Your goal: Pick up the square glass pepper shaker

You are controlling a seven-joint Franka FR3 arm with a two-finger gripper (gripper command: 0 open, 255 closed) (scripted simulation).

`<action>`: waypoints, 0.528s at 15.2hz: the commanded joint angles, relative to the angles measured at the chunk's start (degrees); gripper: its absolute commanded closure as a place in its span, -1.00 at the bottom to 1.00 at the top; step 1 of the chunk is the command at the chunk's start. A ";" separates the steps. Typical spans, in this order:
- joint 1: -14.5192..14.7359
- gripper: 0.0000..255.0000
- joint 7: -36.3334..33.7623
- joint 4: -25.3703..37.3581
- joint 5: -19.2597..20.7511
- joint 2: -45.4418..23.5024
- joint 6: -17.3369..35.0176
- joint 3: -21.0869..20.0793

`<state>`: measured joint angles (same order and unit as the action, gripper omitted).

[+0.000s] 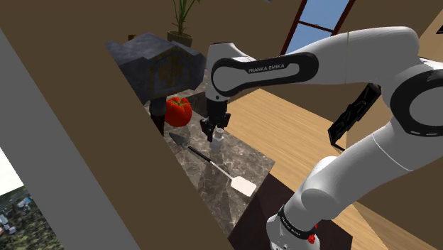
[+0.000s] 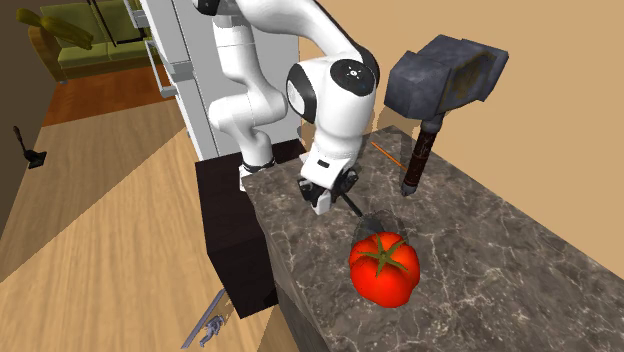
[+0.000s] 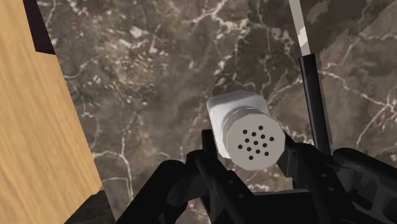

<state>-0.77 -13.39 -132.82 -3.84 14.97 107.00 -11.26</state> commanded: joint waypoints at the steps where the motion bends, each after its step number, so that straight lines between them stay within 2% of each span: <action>1: -0.03 1.00 -0.01 0.82 0.01 0.33 -1.25 0.06; 8: -0.08 1.00 0.06 4.98 -0.01 1.73 -6.80 0.35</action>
<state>-0.83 -13.36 -128.43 -3.84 16.43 101.09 -10.97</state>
